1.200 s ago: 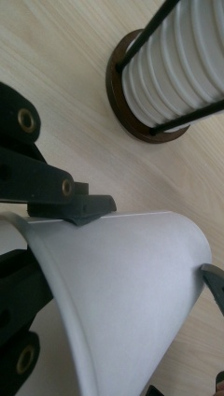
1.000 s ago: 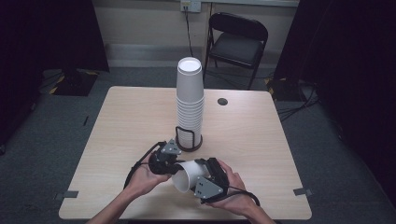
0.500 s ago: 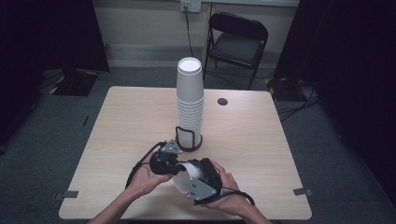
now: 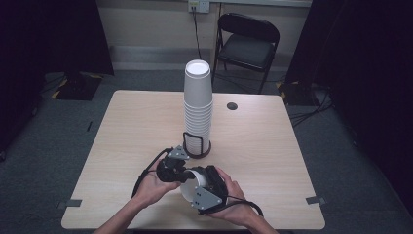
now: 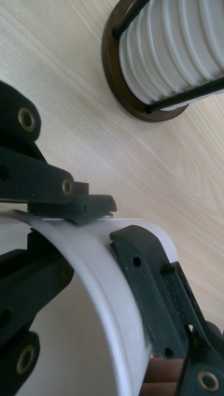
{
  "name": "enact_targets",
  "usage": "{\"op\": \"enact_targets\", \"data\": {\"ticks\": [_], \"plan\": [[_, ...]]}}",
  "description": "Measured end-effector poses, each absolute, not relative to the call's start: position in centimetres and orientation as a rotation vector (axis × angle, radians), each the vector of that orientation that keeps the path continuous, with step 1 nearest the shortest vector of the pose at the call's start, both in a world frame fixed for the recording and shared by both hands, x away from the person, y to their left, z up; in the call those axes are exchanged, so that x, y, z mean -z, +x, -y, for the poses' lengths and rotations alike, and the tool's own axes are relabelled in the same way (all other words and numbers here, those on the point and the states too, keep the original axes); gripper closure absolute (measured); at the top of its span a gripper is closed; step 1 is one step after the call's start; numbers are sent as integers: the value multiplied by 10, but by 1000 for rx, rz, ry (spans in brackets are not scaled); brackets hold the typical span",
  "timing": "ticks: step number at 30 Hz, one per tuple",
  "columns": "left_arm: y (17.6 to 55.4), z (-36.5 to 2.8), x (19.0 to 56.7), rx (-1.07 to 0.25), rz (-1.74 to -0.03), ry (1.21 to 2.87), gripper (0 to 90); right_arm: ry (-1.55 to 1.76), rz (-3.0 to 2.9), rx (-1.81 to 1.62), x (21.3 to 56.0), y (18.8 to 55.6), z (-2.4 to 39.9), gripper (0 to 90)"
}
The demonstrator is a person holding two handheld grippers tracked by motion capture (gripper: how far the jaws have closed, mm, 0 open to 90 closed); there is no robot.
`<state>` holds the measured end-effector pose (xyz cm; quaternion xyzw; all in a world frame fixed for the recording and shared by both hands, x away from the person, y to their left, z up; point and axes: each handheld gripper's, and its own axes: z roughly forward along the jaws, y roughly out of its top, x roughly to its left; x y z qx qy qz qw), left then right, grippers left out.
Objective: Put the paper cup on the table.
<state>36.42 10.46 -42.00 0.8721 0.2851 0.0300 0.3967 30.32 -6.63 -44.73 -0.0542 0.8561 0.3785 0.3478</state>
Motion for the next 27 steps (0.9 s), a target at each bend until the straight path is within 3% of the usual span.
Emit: {"op": "enact_targets", "data": {"ticks": [17,27], "plan": [[365,-108,427,-55,-757,2163,844,-75,-2234,-1020,448,304,64,100],[364,-111,427,-125,-796,2126,734,-4,-2235,-1053,447,308,72,108]]}}
